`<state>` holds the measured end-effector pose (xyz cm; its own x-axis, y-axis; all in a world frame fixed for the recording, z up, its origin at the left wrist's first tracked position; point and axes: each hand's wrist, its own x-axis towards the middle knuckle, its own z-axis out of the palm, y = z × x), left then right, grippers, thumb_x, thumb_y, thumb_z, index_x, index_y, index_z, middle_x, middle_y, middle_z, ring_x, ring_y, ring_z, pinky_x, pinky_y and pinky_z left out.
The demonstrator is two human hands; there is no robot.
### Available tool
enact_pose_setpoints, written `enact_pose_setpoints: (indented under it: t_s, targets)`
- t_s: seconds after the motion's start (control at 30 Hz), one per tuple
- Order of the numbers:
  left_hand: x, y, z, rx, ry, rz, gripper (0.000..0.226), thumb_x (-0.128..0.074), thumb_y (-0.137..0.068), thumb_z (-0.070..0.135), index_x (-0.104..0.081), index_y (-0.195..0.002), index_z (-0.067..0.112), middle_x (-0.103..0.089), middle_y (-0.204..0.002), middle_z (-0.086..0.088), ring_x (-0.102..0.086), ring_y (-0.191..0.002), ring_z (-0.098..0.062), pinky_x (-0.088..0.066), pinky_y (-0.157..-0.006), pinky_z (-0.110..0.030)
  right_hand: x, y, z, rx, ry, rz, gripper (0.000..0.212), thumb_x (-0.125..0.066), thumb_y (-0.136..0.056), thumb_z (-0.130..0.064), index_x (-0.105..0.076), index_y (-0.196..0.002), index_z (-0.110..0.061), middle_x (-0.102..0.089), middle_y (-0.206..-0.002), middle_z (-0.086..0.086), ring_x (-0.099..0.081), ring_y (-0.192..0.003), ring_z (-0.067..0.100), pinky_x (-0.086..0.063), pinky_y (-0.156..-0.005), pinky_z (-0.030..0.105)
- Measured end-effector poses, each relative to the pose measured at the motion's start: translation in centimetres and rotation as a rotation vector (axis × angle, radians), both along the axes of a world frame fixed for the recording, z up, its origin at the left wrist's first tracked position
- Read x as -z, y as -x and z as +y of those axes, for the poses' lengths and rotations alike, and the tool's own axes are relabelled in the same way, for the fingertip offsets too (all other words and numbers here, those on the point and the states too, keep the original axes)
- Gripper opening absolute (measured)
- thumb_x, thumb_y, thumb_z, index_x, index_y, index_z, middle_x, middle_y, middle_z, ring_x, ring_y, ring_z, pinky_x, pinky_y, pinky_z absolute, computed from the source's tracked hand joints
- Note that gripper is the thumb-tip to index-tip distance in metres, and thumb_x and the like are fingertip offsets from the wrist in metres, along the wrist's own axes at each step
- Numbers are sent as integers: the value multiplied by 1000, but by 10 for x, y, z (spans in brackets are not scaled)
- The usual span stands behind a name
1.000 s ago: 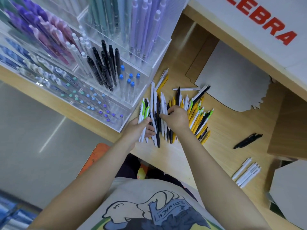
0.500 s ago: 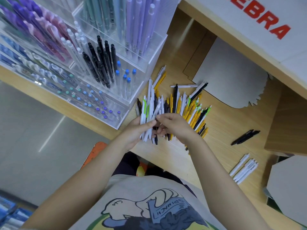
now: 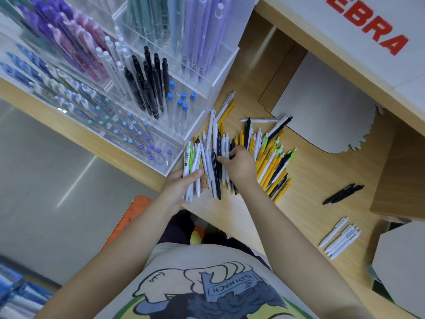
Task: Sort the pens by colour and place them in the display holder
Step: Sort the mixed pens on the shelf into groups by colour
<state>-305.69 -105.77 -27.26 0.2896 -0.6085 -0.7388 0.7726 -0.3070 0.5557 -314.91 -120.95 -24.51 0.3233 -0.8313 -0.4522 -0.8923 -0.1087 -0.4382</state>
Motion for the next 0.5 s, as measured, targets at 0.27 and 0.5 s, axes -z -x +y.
enact_pose_setpoints:
  t_s: [0.27,0.5]
  targets:
    - [9,-3,-7,14,8,73,18,-66,-94,15,-68,-107,2,-73,-100,-20,-71,-84,-29,-59,-73,-38,5,0,9,17,33,-72,27,-73,-87,-28,-56,-94,-8,-56,-78,3,-54,-72,21,-37,-58,27]
    - [11,-9,-4,105,62,82,24,-62,-96,13,-66,-118,5,-73,-108,-18,-70,-95,-31,-55,-93,-44,4,-6,3,19,-28,-48,32,-70,-90,-28,-62,-108,-2,-65,-94,10,-58,-84,21,-43,-66,29]
